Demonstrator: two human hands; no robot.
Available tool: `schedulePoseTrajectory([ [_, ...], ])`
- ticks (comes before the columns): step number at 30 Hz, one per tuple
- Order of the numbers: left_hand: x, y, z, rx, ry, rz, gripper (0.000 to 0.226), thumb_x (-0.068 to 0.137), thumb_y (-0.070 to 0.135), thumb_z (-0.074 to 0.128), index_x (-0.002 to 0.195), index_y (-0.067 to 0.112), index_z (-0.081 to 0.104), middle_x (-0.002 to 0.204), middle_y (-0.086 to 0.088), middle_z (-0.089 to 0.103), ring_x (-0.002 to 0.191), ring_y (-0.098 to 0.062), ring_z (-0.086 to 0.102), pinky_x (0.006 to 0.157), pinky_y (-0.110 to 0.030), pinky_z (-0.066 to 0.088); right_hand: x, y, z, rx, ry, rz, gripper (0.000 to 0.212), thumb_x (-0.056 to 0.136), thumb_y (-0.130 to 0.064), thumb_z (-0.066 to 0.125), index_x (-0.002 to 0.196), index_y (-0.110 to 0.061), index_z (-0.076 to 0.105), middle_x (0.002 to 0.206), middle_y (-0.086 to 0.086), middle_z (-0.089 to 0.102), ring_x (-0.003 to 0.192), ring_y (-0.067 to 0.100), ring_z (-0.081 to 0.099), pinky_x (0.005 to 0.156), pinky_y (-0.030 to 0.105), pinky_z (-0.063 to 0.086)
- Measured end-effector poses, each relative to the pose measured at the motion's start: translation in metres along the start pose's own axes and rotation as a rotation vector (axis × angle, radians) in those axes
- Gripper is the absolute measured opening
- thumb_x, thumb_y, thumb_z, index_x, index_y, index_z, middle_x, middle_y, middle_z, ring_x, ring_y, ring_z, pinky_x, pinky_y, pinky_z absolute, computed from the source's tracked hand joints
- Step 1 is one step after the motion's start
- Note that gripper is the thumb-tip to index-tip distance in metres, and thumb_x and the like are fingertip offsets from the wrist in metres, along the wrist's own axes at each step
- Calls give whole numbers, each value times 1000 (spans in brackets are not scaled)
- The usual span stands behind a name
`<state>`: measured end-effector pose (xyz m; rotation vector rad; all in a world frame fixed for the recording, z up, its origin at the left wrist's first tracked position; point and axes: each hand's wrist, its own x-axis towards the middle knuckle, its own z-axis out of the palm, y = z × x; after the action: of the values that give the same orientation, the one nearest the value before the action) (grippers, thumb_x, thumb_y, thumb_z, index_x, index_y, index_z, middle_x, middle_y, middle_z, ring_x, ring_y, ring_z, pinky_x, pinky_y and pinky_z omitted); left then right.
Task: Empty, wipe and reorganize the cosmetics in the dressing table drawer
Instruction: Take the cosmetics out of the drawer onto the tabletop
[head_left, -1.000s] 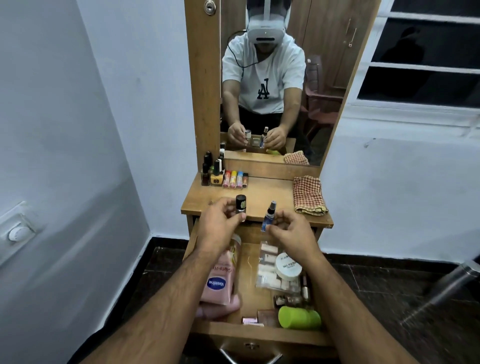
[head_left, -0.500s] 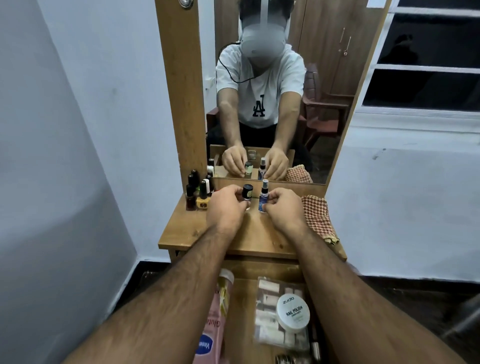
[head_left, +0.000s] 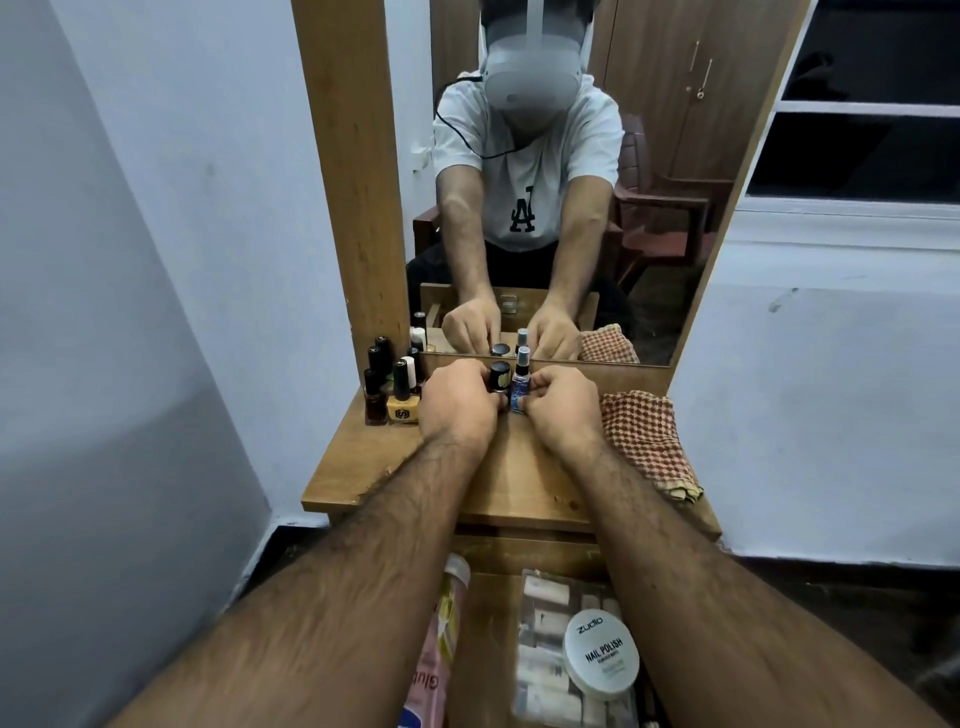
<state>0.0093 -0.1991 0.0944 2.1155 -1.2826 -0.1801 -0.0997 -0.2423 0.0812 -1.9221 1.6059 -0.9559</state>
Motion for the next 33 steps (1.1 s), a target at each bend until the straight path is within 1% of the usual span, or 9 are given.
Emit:
schedulePoseTrajectory([
  [3,1,2,-1,32,2,3,23,82,35,77,103,26,73,98,1,72,93,-18,65,73,-30,52,0,0,0,-28,11,1,13,85,-15,74,97,-16,77,98,2,75,94,17,66,89,31,53],
  [7,2,4,-2,64,13,11,25,82,35,77,104,23,72,98,0,72,92,-19,65,74,-32,53,0,0,1,-58,8,10,13,87,-19,73,99,-17,77,99,2,74,94,17,65,86,29,53],
  [13,2,4,-1,77,-1,39,27,84,36,75,105,20,70,97,0,70,91,-18,65,75,-33,54,2,0,2,-73,3,15,14,86,-18,73,100,-17,77,100,2,74,96,17,65,86,30,54],
  [16,0,3,-5,48,5,37,29,83,36,76,107,21,70,99,0,71,93,-18,65,78,-34,54,2,0,0,-80,-3,13,14,86,-17,74,99,-16,77,100,2,74,96,16,66,85,27,52],
  [20,-11,1,-12,-19,76,65,29,86,33,74,112,22,70,105,2,71,101,-15,64,86,-33,53,-6,-3,-11,-98,-16,15,14,87,-17,73,100,-16,77,103,1,73,94,13,63,79,22,46],
  [25,-22,-4,-24,-52,75,-1,24,88,32,72,109,21,70,104,-1,71,100,-19,64,87,-36,54,-23,-8,-26,-85,-40,-11,18,89,-15,71,107,-14,74,108,1,72,97,12,63,86,24,48],
  [28,-24,-1,-26,-52,67,-4,23,88,30,71,109,20,71,104,-2,71,100,-19,64,87,-35,54,-29,-8,-28,-88,-41,-18,19,89,-15,72,107,-14,74,107,2,72,96,11,62,84,23,48],
  [31,-29,0,-28,-106,77,5,24,88,28,72,111,22,71,105,1,72,100,-16,64,89,-36,55,-37,-9,-30,-76,-18,-51,20,89,-15,71,109,-13,74,107,1,72,94,10,61,83,22,47],
  [33,-38,0,-30,-173,97,25,22,87,28,73,108,24,71,100,5,73,94,-13,66,84,-35,57,-45,-11,-36,-56,17,-87,21,89,-14,70,109,-13,74,107,1,73,96,12,64,86,24,49],
])
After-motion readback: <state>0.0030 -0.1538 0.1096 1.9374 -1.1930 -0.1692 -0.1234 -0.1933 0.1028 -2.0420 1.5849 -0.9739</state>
